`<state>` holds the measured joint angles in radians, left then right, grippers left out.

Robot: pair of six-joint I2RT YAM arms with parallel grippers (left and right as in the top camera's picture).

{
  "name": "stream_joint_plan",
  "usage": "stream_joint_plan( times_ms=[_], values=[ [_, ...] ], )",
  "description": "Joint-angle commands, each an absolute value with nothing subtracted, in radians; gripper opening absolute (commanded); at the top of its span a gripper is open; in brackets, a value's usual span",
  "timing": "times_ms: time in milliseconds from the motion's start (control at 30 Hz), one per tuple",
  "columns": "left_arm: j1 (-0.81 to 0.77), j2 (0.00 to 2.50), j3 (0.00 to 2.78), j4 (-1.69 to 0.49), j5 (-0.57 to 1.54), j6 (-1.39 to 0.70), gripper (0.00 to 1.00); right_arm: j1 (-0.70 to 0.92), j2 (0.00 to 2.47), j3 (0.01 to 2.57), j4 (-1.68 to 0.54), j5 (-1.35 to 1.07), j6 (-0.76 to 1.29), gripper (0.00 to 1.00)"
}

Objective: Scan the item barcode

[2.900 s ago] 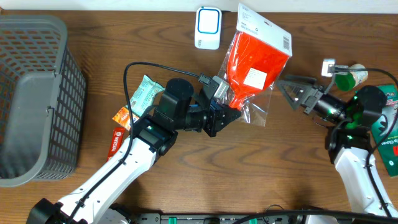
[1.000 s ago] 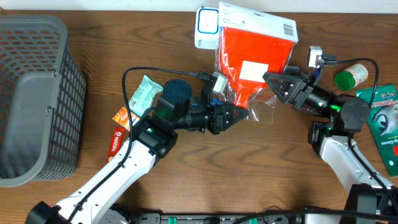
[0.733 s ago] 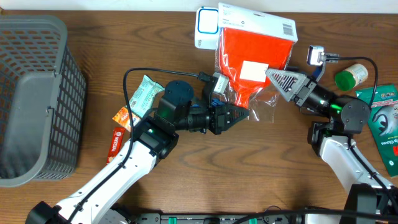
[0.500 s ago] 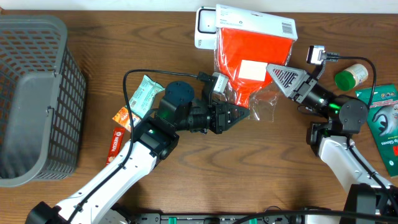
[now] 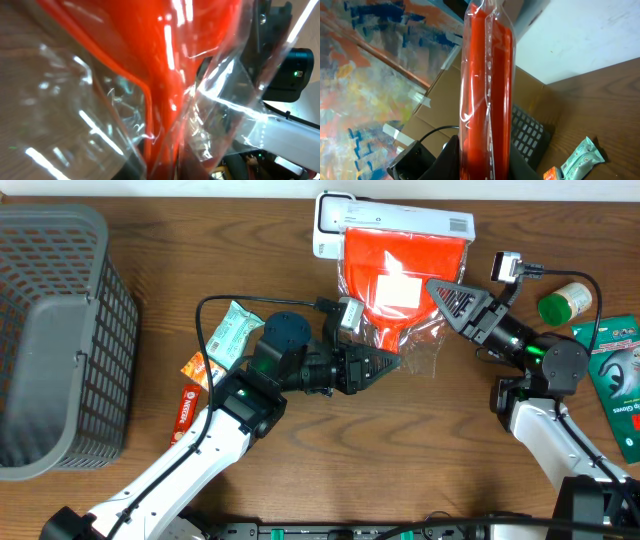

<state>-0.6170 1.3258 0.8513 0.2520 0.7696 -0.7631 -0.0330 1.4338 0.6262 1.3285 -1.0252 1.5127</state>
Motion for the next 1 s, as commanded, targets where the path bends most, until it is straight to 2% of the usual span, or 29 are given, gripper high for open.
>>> stream_joint_plan(
  times_ms=[0,200,467,600,733,967],
  values=[
    [-0.608,1.354,0.819,0.221,0.661,-0.791,0.22,-0.021,1.419,0.641,1.351,-1.025,1.488,0.01],
    [-0.608,1.354,0.819,0.221,0.661,-0.791,0.42,-0.065,1.419,0.641,1.361,-1.041,1.488,0.01],
    [-0.608,1.354,0.819,0.221,0.661,-0.788,0.59,-0.186,1.419,0.641,1.377,-1.129,1.483,0.01],
    [-0.608,1.354,0.819,0.221,0.66,-0.779,0.75,-0.284,1.419,0.641,1.358,-1.177,1.436,0.01],
    [-0.608,1.354,0.819,0.207,0.626,-0.778,0.77,-0.422,1.419,0.641,1.227,-1.235,1.343,0.01],
    [-0.608,1.354,0.819,0.139,0.58,-0.74,0.78,-0.717,1.419,0.641,0.912,-1.267,1.064,0.01]
  ],
)
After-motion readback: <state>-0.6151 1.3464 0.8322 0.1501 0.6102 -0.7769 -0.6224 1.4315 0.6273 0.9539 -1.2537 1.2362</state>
